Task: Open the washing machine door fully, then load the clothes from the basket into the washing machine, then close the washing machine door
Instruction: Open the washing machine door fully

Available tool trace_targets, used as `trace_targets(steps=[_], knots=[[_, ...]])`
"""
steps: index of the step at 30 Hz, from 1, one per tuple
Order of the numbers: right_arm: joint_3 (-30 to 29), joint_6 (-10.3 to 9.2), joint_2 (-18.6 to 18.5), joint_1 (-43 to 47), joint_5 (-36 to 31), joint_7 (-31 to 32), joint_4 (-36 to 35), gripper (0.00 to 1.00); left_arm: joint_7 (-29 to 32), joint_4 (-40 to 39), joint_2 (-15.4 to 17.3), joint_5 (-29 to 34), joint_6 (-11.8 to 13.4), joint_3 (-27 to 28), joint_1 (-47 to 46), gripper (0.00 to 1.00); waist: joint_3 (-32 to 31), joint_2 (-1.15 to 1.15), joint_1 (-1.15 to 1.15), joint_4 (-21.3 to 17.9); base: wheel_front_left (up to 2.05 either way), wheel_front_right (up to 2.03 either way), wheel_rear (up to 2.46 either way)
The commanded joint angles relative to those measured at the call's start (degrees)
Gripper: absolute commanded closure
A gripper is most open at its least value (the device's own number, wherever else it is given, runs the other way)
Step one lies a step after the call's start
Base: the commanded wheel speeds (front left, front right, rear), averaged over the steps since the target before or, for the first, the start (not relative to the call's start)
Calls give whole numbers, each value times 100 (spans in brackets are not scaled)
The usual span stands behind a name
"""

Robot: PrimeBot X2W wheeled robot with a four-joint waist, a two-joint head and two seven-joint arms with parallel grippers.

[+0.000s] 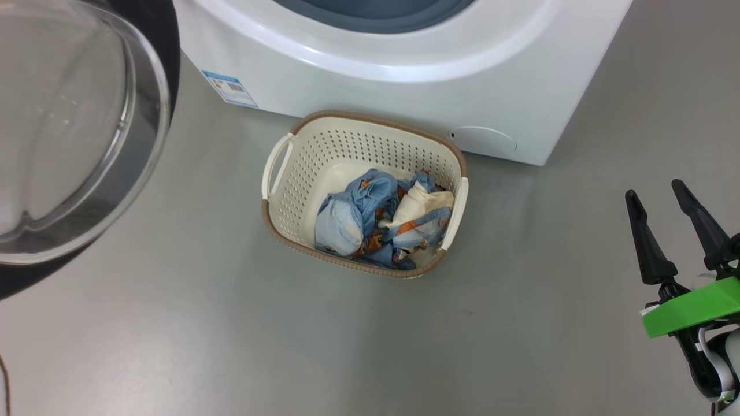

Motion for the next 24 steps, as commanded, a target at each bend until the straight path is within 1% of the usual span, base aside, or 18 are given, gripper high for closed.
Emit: trace_targets(steps=[1, 8, 15, 24], knots=[[98, 42, -134, -87, -4, -70, -146, 0, -29, -57, 466, 121, -3, 217, -141, 100, 113, 0, 0, -36, 0, 0, 0], [73, 42, -211, -146, -1, -70, -179, 0, -29, 59, 529, 278, 30, 419, -322, 100, 272, 0, 0, -74, 0, 0, 0], [50, 42, -249, -191, -7, -70, -221, 0, -29, 33, 521, 446, 165, 609, -411, 100, 399, 0, 0, -101, 0, 0, 0], [31, 42, -261, -223, -14, -70, -208, 0, -29, 107, 526, 583, 183, 723, -496, 100, 428, 0, 0, -86, 0, 0, 0]])
